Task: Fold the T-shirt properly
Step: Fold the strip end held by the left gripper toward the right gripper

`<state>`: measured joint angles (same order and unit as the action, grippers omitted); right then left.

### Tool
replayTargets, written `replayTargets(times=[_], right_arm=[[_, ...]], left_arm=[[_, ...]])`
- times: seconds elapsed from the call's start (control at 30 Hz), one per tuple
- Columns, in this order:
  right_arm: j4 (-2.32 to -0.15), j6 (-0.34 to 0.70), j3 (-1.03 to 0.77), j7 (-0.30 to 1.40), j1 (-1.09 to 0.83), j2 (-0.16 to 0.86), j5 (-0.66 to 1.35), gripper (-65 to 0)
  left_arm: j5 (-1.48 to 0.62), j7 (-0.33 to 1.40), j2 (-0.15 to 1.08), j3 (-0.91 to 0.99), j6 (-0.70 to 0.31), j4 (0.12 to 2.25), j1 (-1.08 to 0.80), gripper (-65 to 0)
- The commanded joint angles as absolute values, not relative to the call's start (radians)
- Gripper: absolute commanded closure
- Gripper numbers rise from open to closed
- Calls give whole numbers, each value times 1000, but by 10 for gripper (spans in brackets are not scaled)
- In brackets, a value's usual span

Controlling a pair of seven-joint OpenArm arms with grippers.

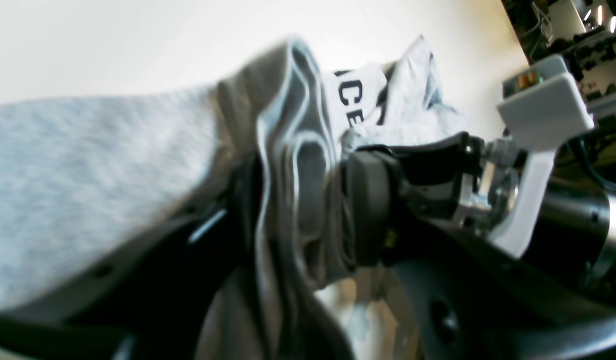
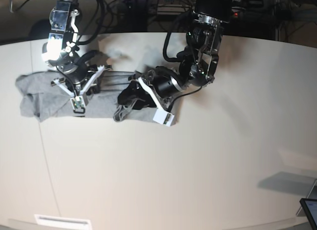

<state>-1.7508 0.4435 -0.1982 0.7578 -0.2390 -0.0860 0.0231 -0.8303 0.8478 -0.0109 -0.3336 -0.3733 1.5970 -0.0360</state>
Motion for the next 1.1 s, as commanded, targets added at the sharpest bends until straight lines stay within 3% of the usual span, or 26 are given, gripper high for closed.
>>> replayTargets(times=[0.0, 0.33, 0.47, 0.57, 0.67, 0.8, 1.07], right_arm=[[-1758, 444, -197, 776, -240, -84, 16, -125], [-1758, 444, -197, 777, -242, -84, 16, -125], [-1758, 444, -197, 777, -242, -84, 16, -125], [-1758, 444, -197, 777, -242, -84, 16, -125], [-1758, 444, -199, 777, -242, -84, 16, -125], [-1758, 444, -197, 777, -242, -84, 16, -125], [-1759, 444, -196, 777, -242, -84, 16, -125]], left_arm=[[-851, 829, -22, -334, -387, 1621, -24, -289], [-931, 829, -44, -337, -440, 1744, -15, -280], [-835, 829, -8, -335, -440, 1821, -18, -275], [-624, 829, -1, -338, -438, 1857, -48, -222], [-378, 828, -2, -338, -438, 1867, -91, -126], [-200, 826, -4, -338, -441, 1867, -113, 0], [-182, 737, -5, -335, -441, 1813, -102, 0]])
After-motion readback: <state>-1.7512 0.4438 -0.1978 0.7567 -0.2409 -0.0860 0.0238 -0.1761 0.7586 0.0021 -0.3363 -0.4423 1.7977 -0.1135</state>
